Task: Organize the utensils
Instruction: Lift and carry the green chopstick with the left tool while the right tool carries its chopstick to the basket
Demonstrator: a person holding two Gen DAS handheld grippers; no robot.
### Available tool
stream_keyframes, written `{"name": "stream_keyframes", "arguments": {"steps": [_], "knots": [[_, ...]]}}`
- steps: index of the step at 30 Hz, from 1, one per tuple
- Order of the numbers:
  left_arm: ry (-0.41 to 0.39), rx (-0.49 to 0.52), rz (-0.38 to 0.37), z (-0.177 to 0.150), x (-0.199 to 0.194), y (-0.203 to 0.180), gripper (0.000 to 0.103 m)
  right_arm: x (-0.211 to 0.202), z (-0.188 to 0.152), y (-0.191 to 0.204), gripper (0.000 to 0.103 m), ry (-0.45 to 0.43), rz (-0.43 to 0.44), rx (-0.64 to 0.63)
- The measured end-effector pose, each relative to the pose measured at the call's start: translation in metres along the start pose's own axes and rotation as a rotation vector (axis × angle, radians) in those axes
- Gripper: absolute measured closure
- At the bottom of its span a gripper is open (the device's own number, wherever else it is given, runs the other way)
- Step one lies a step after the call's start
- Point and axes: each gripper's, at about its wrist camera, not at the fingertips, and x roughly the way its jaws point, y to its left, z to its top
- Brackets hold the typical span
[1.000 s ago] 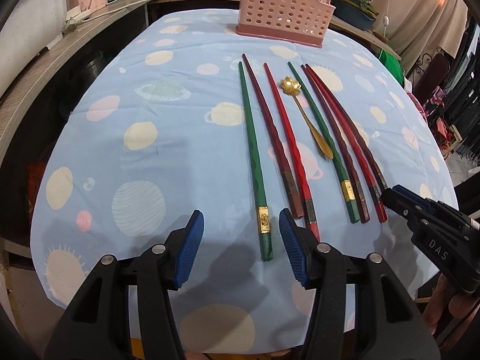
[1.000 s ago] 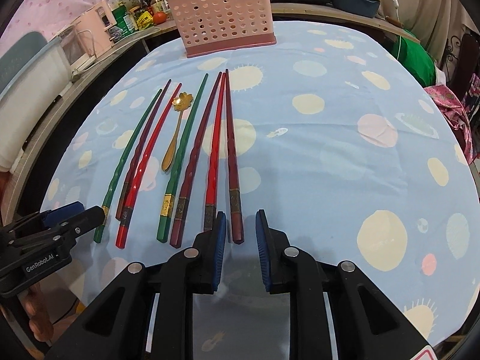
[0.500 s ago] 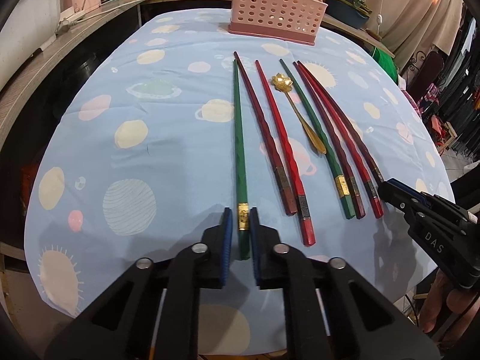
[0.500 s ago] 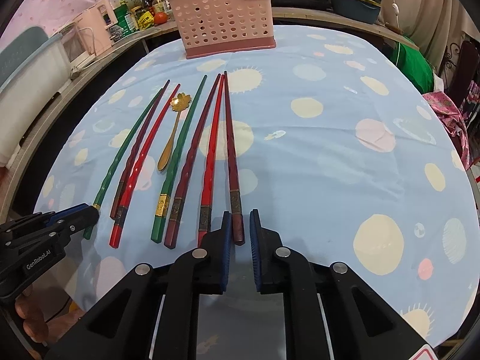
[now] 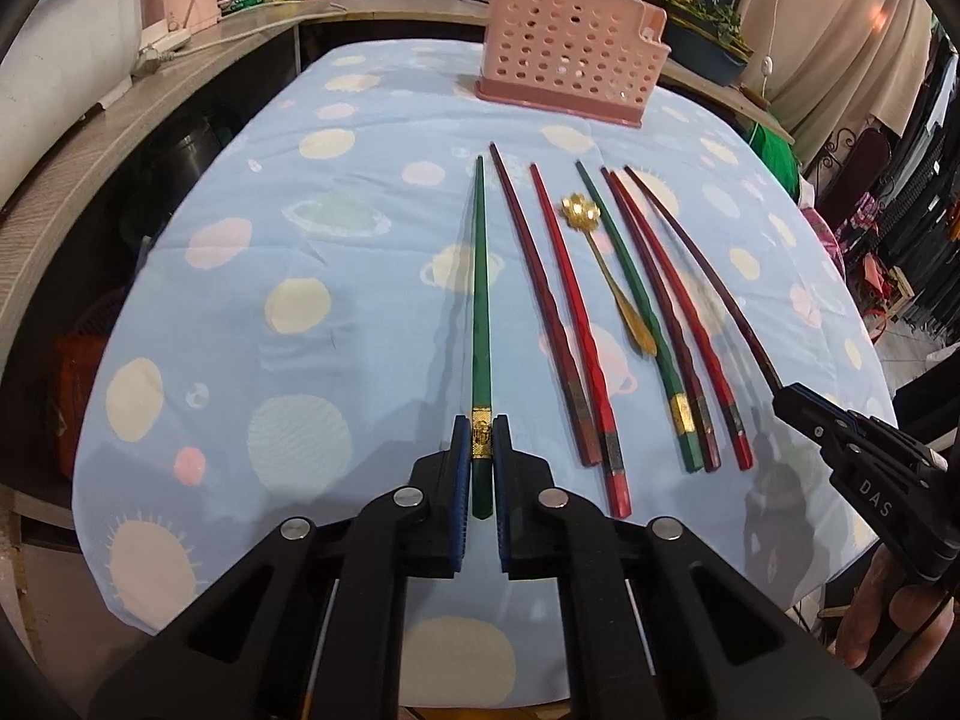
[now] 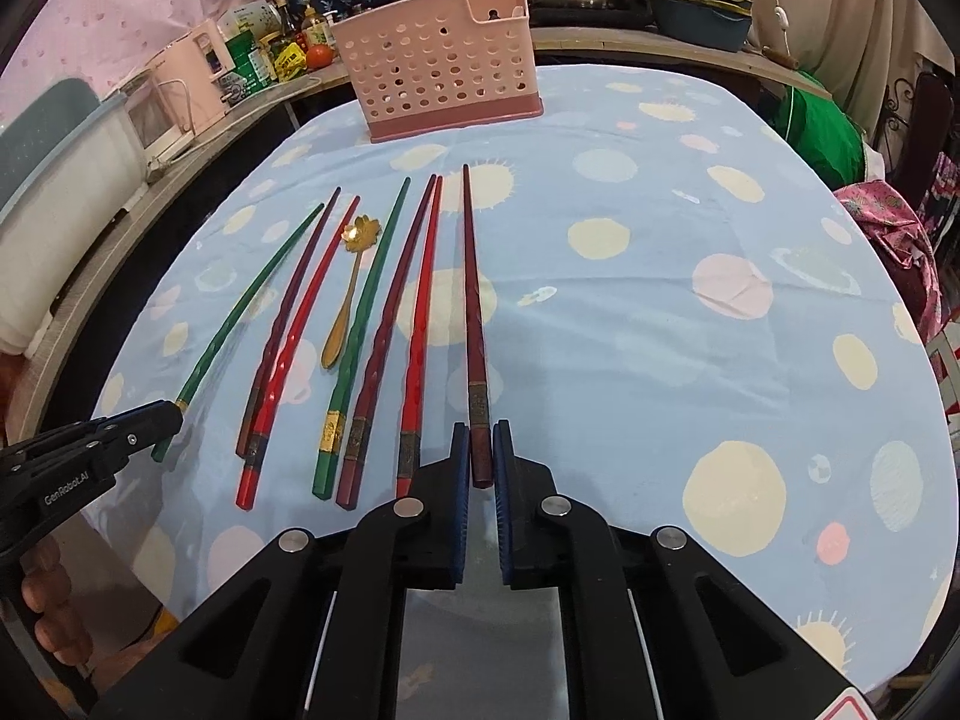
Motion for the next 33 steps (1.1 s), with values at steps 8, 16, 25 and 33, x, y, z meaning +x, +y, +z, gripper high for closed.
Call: {"name": "stream_keyframes", "arguments": {"steps": [8, 16, 25, 33], "knots": [[-0.098, -0.014, 0.005, 0.039, -0.028, 0.004, 0.096, -0.03, 0.038, -0.009, 0.096, -0.105, 0.025, 0.033], [-0.228, -0.012, -0.015, 0.1, -0.059, 0.001, 0.096, -0.063, 0.094, -0.021, 0.096, -0.231, 0.051, 0.055], [-0.371, 0.001, -0.017, 0.182, -0.088, -0.009, 0.096, -0.085, 0.169, -0.022, 0.096, -0.337, 0.068, 0.062], [-0.473, 0.017, -0.017, 0.248, -0.111, -0.024, 0.096, -0.102, 0.227, -0.015, 0.096, -0.421, 0.061, 0.056]]}}
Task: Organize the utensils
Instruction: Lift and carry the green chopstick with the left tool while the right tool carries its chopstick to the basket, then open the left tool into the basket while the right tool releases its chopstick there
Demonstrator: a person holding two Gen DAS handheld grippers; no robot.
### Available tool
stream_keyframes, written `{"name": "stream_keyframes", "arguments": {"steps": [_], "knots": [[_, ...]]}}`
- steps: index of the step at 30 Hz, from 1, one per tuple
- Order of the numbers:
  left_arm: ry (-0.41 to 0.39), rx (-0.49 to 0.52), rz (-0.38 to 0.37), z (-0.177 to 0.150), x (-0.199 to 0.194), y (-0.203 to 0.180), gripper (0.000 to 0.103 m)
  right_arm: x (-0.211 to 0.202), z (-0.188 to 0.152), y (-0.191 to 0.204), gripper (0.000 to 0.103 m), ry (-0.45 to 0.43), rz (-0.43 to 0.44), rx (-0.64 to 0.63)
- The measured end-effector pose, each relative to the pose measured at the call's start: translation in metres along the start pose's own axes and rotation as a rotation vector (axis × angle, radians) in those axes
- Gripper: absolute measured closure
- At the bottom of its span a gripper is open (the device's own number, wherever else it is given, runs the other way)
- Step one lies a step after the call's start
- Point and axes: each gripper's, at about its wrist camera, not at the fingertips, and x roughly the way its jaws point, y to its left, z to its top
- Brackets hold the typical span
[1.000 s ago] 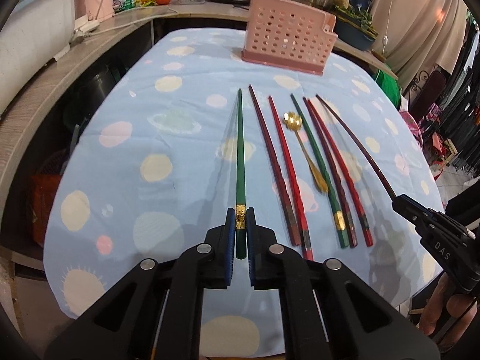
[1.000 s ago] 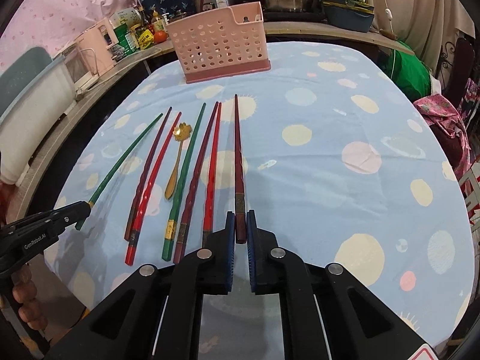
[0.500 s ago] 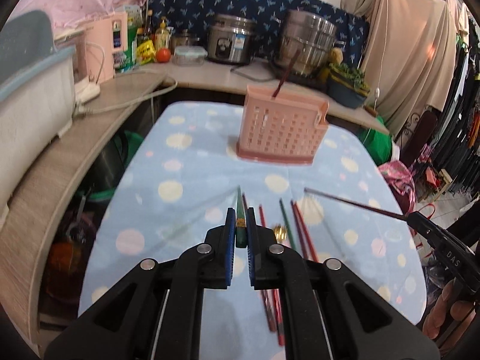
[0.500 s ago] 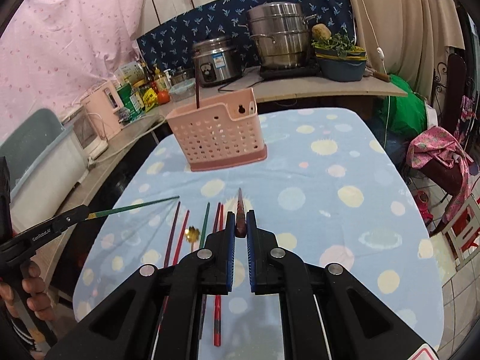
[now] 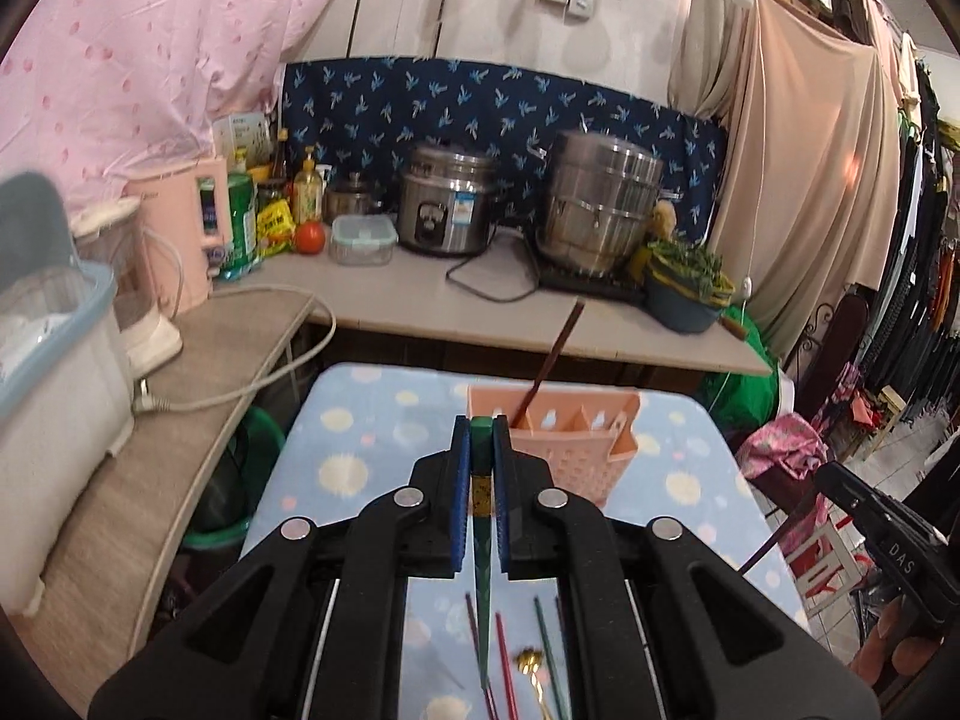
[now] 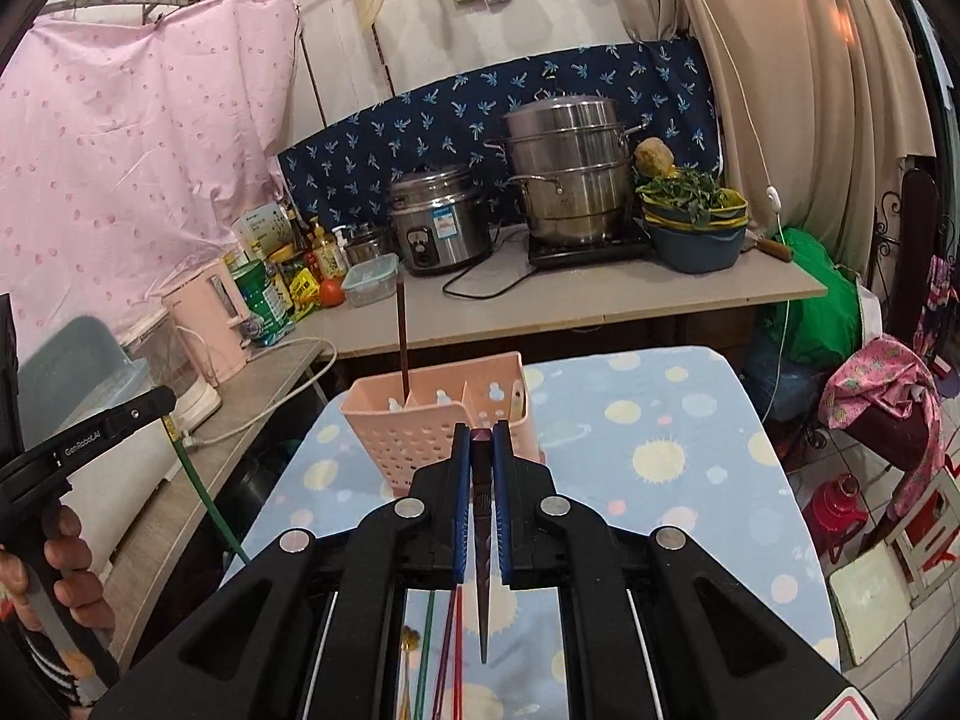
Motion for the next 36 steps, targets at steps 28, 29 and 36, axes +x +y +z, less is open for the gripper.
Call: {"name": "stream_keyframes", "arguments": {"steps": [28, 29, 36], "knots": [[-0.137, -0.035, 0.027, 0.089, 0.105, -0.013, 0.096, 0.117, 0.096, 0.001, 0.096, -0.153, 0.073, 0.126], [-0.126, -0.039, 0.029, 0.085, 0.11, -0.011, 0.096, 0.122, 0.093, -0.001, 0.096, -0.14, 0.07, 0.127], [-0.057, -0.057, 0.032, 0.068, 0.134, -0.005, 0.096, 0.147, 0.073, -0.003, 0.096, -0.076, 0.037, 0.101]]}}
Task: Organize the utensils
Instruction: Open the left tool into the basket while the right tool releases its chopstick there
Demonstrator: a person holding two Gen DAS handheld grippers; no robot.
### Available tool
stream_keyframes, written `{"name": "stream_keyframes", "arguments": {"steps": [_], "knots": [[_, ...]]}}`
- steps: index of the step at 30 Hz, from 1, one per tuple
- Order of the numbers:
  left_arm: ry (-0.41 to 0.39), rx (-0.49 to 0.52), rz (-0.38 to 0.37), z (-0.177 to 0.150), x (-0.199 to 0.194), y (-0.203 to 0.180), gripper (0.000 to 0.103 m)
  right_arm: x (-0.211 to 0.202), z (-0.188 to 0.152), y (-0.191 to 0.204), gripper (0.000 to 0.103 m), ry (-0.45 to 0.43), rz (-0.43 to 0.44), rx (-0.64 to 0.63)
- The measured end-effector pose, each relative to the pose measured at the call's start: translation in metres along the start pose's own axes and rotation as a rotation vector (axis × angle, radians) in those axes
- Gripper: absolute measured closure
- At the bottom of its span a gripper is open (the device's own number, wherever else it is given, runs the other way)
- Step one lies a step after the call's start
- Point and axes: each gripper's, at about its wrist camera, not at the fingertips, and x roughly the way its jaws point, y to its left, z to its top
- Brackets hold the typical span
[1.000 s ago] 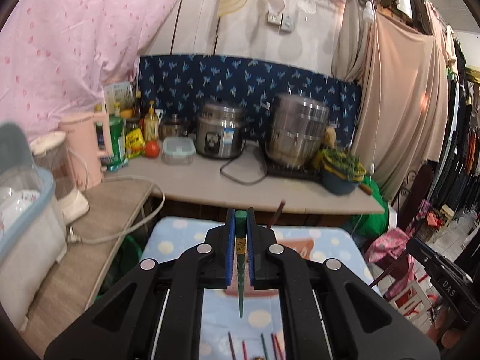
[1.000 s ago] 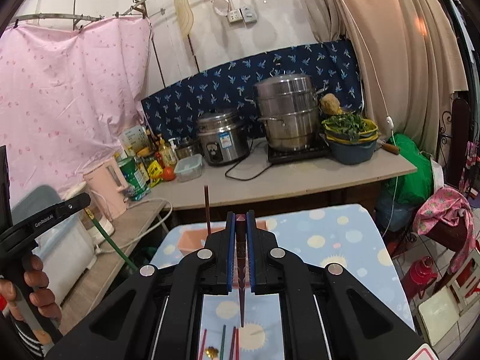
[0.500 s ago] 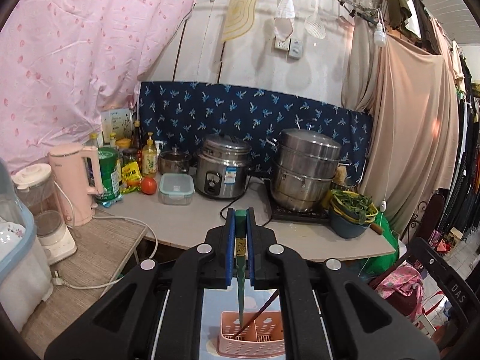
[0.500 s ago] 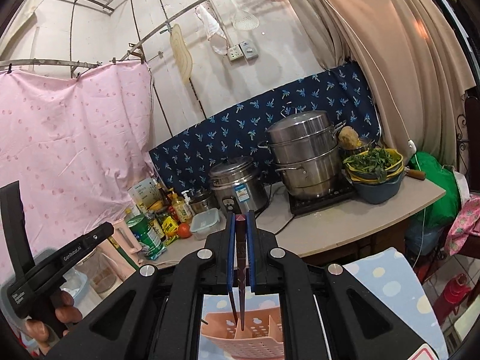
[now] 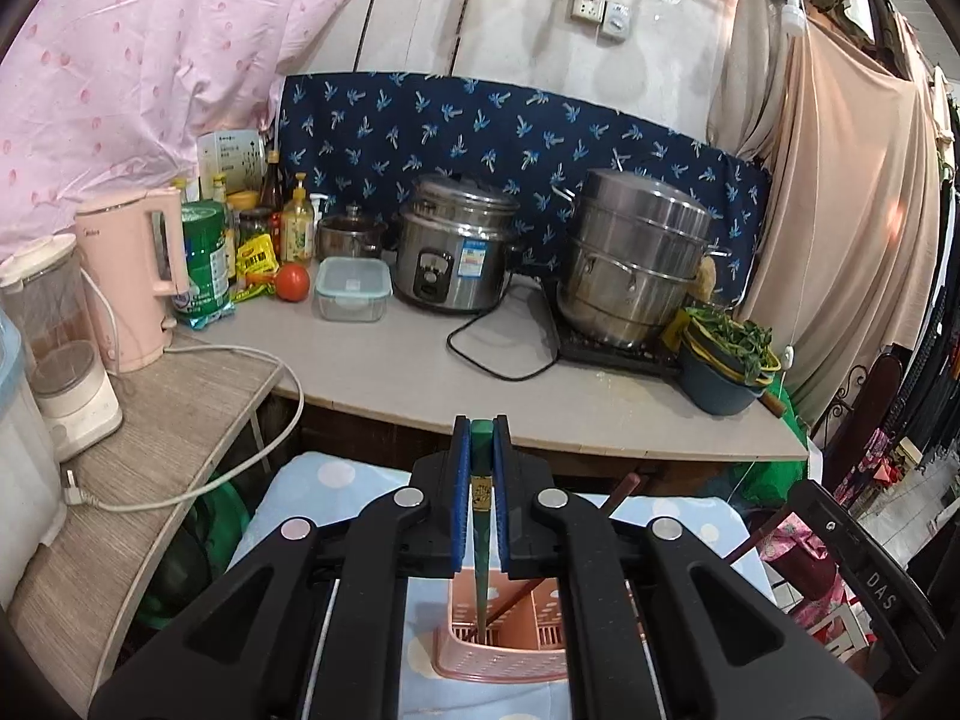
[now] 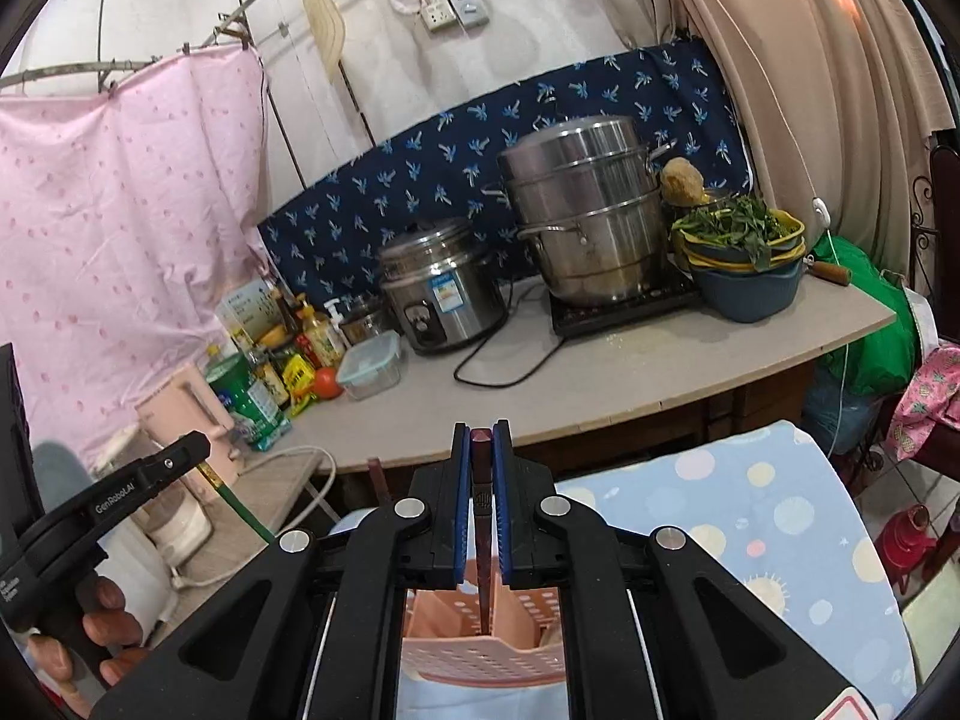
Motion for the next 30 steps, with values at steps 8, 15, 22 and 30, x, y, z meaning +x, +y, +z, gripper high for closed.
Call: {"name": "stream_keyframes", "arguments": {"steps": [8, 15, 22, 30], "knots": [[0.042, 0.011, 0.003, -0.012, 0.004, 0.0, 0.076, -0.003, -0.006, -0.01, 0.084, 0.014, -0.022, 0.016], [0.032, -0.015, 0.005, -0.023, -0.016, 0.008, 0.054, -0.034, -0.01, -0.015, 0.072, 0.001, -0.009, 0.026], [0.052, 0.0, 0.017, -0.045, -0.048, 0.012, 0.05, -0.069, -0.038, -0.018, 0.072, 0.052, 0.002, 0.022], [0.11, 0.046, 0.062, -0.095, -0.077, 0.016, 0.048, -0.107, -0.097, -0.019, 0.072, 0.127, -0.031, -0.027]]}}
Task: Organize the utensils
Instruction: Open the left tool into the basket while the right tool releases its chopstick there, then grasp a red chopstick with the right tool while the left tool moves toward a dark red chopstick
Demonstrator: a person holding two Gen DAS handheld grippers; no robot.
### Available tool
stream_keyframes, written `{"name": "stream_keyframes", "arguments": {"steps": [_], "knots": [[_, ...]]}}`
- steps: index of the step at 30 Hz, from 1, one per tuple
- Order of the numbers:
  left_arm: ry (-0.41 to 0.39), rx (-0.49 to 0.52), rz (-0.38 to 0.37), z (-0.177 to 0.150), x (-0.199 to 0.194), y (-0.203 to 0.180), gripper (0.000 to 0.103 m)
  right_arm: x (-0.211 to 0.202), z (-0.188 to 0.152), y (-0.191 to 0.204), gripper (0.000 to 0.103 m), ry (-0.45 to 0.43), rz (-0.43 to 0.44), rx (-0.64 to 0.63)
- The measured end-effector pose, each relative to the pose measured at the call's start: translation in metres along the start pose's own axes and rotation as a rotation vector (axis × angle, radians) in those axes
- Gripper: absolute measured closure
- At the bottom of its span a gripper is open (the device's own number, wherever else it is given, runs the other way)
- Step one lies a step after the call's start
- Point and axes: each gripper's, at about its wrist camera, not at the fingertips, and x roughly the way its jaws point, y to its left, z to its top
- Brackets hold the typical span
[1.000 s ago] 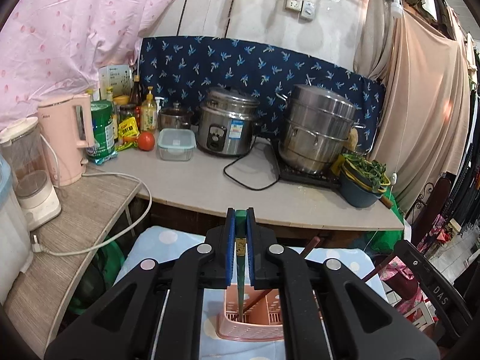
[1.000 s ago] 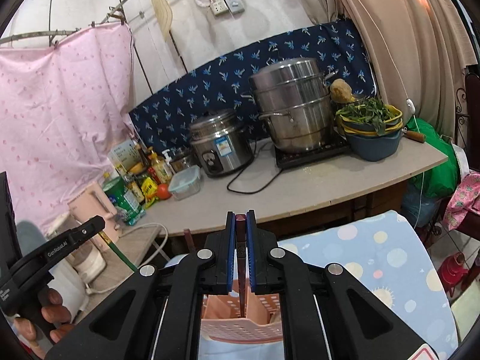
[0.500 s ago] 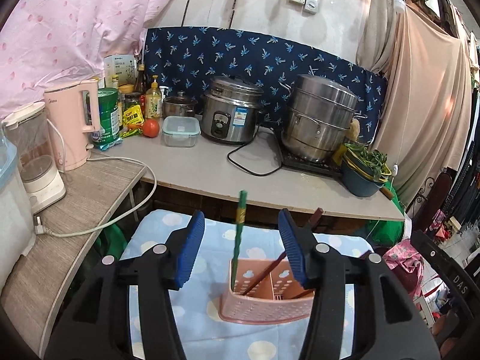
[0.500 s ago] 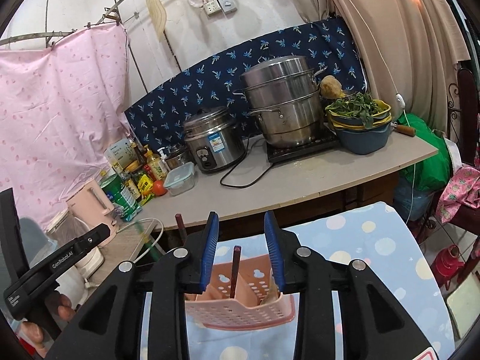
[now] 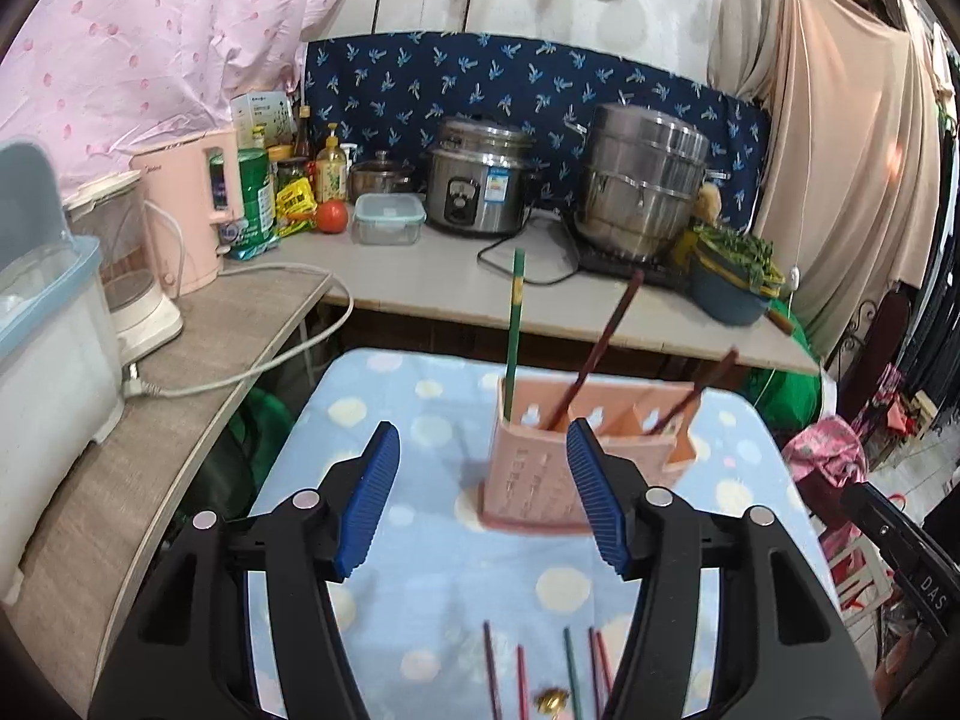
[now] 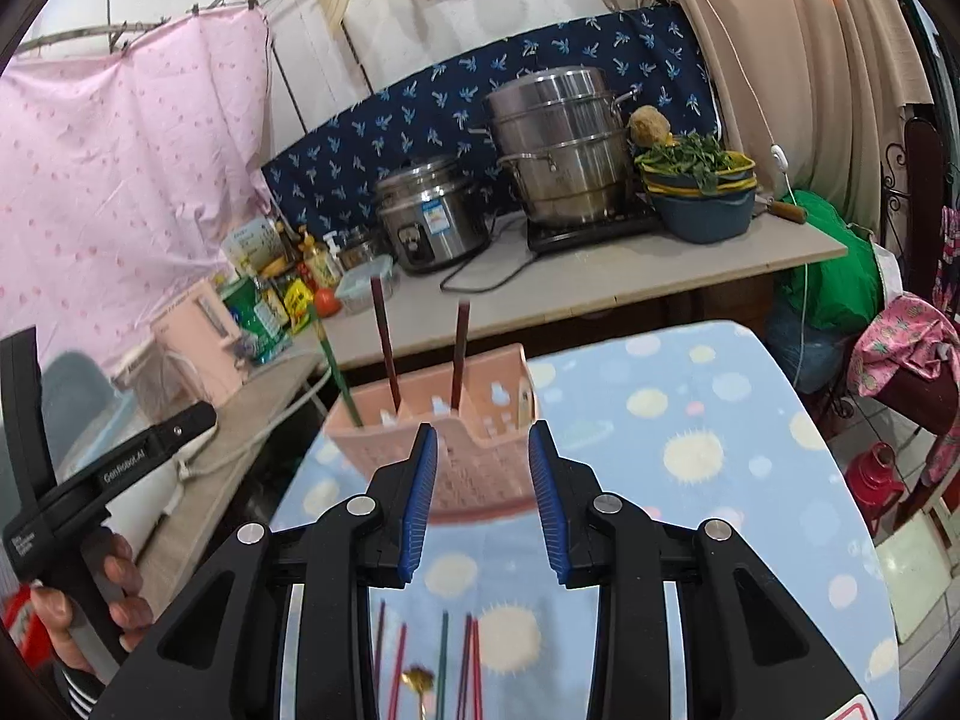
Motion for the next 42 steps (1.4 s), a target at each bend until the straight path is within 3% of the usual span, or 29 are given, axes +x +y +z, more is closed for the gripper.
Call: {"name": "stream_keyframes", "arguments": {"steps": [7, 25, 36, 42], "knots": [[0.08, 0.044, 0.052, -0.056, -0.008, 0.003, 0.048, -0.015, -0.064, -0.005, 0.072, 0.084, -0.023, -0.023], [0.257, 0.039, 0.069, -0.169, -0.025, 0.018, 0.048, -0.036, -0.193, 0.006, 0.072, 0.264, -0.053, -0.129], [0.331, 0.029, 0.065, -0.219, -0.031, 0.025, 0.048, -0.029, -0.238, 0.013, 0.072, 0.346, -0.04, -0.139], [0.347, 0.024, 0.062, -0.229, -0.033, 0.027, 0.048, -0.029, -0.246, 0.016, 0.08, 0.349, -0.054, -0.166]]}}
